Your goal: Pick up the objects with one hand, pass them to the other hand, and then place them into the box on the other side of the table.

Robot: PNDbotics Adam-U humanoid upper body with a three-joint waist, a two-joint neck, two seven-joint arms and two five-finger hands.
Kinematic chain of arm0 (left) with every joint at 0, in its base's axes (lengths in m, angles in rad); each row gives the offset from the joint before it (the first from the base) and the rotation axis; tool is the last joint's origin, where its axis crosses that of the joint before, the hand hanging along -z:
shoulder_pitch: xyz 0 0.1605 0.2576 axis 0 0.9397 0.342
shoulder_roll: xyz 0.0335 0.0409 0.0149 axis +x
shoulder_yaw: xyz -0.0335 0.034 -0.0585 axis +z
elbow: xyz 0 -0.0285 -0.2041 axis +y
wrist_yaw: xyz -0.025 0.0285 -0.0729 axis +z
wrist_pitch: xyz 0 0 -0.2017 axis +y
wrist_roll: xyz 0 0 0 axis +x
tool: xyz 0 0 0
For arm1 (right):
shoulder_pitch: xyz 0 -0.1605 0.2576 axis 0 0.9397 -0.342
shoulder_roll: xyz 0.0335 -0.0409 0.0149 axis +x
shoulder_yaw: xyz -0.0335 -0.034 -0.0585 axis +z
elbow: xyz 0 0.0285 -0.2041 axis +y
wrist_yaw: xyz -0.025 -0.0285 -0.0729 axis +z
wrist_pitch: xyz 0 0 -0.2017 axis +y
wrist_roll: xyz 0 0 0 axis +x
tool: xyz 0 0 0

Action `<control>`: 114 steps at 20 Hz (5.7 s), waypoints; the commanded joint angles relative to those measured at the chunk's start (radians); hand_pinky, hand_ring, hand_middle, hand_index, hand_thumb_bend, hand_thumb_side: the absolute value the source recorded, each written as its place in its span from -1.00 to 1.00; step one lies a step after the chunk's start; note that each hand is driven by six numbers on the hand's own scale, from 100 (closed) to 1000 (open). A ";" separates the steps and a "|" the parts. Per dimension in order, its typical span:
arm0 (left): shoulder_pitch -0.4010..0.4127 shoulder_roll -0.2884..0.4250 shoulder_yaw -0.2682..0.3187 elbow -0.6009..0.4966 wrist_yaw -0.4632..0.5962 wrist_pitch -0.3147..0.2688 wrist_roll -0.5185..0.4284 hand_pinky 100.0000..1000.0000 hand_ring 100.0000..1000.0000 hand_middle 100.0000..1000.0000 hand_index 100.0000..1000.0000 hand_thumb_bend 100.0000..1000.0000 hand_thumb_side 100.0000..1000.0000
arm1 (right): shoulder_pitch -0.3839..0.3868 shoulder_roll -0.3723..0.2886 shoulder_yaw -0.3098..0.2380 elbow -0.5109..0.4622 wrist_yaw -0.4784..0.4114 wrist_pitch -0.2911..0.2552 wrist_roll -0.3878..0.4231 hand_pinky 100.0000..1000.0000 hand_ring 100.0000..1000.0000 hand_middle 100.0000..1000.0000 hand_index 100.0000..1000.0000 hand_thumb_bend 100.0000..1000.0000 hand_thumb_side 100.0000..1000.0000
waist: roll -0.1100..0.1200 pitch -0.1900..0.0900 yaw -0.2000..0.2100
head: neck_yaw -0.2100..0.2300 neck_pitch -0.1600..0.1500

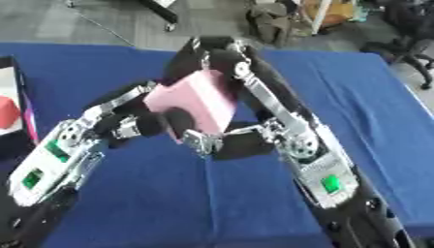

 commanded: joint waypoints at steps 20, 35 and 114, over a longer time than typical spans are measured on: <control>-0.016 -0.017 0.016 -0.025 -0.026 -0.029 0.036 0.34 0.39 0.11 0.33 0.36 0.02 | -0.007 -0.006 0.029 -0.021 -0.052 0.007 -0.006 -0.63 -0.46 -0.73 -0.52 -1.00 -1.00 | 0.003 -0.016 -0.002 | -0.005 -0.001; -0.016 -0.023 0.014 -0.034 0.004 -0.015 0.033 0.34 0.37 0.09 0.30 0.30 0.00 | -0.004 -0.006 0.027 -0.021 -0.048 -0.001 -0.010 -0.63 -0.46 -0.73 -0.52 -1.00 -1.00 | 0.003 -0.013 0.000 | -0.006 -0.001; -0.029 -0.042 -0.009 -0.038 0.066 0.039 0.094 0.26 -0.04 -0.43 -0.26 -0.27 -0.11 | 0.001 -0.007 0.033 -0.021 -0.109 -0.038 0.086 -0.46 -0.30 -0.54 -0.40 -1.00 -1.00 | -0.001 -0.010 0.008 | -0.002 -0.001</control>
